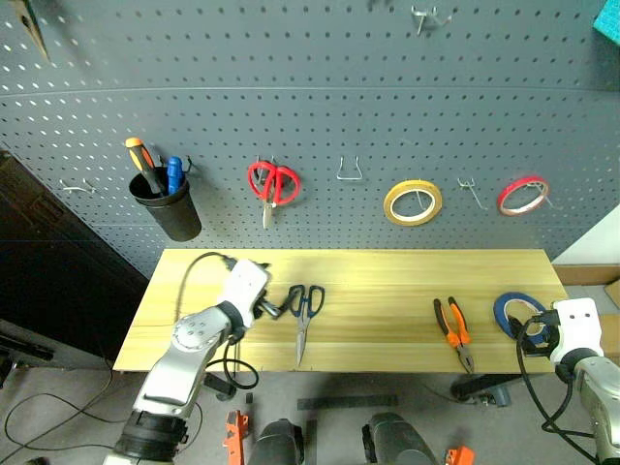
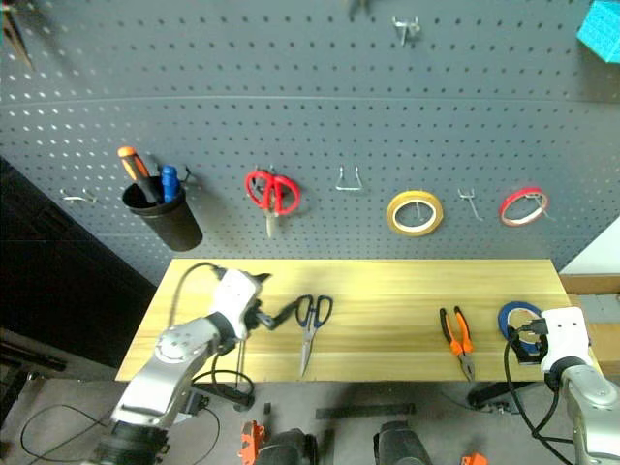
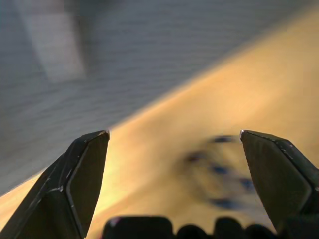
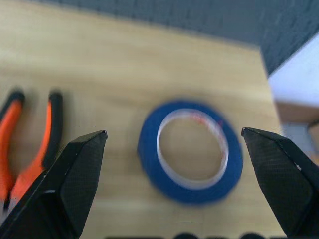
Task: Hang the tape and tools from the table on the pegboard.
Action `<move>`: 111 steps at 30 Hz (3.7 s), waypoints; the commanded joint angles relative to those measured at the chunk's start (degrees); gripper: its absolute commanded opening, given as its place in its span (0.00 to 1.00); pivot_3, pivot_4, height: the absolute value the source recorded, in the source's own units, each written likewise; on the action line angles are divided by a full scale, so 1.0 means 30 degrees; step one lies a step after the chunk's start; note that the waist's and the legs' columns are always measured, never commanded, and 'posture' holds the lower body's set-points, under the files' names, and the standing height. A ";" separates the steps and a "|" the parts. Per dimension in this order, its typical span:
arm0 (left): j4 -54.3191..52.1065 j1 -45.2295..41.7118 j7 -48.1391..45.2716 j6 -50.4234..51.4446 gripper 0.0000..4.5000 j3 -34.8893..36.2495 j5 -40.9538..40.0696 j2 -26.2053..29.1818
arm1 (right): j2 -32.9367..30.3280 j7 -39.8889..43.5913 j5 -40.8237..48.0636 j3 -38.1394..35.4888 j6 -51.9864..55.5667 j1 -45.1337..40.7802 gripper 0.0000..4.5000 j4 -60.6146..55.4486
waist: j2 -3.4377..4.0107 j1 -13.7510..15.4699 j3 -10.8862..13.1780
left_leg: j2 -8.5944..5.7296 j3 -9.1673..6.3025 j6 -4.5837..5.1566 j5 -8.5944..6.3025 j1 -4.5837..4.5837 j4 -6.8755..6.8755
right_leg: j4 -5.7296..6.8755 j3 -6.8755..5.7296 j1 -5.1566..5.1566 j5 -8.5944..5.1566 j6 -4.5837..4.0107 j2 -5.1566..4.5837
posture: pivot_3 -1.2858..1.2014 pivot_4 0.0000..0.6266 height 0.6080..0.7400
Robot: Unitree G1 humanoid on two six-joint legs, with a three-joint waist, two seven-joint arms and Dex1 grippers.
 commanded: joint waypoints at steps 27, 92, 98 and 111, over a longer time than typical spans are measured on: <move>-0.1452 -0.4919 -0.5510 0.2175 1.00 -0.2946 -0.1941 -0.0873 | -0.3047 0.5825 -0.1760 0.4718 -0.0500 -1.0858 0.99 1.3638 | -0.0185 -0.1620 0.2329 | 0.0000 0.0123 0.0152 -0.0085 -0.0182 0.0082 | -0.0144 0.0016 -0.0013 -0.0025 0.0069 -0.0043 | 0.40 0.53 1.00; -0.3424 -0.5730 -0.4632 0.2038 1.00 0.0486 -0.5600 -0.1730 | 0.1871 -0.1839 -0.6379 0.5185 -0.2502 -0.8255 0.09 -0.6984 | -0.0271 -0.0908 0.2855 | -0.0032 0.0104 0.0132 -0.0074 -0.0721 0.0312 | 0.0198 -0.0009 -0.0588 -0.0011 0.0136 -0.0161 | 0.40 0.58 1.00; -0.3449 -0.6136 -0.3829 0.1638 1.00 0.1175 -0.5995 -0.2543 | 0.2087 -0.1963 -0.6388 0.5261 -0.2963 -0.8069 0.09 -0.6752 | -0.0275 -0.0880 0.2858 | -0.0035 0.0107 0.0130 -0.0073 -0.0718 0.0336 | 0.0236 -0.0012 -0.0589 -0.0011 0.0136 -0.0162 | 0.40 0.58 1.00; -0.3528 -0.5933 -0.3925 0.1654 1.00 0.0634 -0.5728 -0.2168 | 0.2364 -0.2658 -0.6832 0.5047 -0.2627 -0.6142 0.58 -0.8648 | -0.0281 -0.0883 0.2872 | -0.0032 0.0110 0.0129 -0.0072 -0.0713 0.0337 | 0.0284 -0.0001 -0.0608 -0.0011 0.0136 -0.0161 | 0.40 0.59 1.00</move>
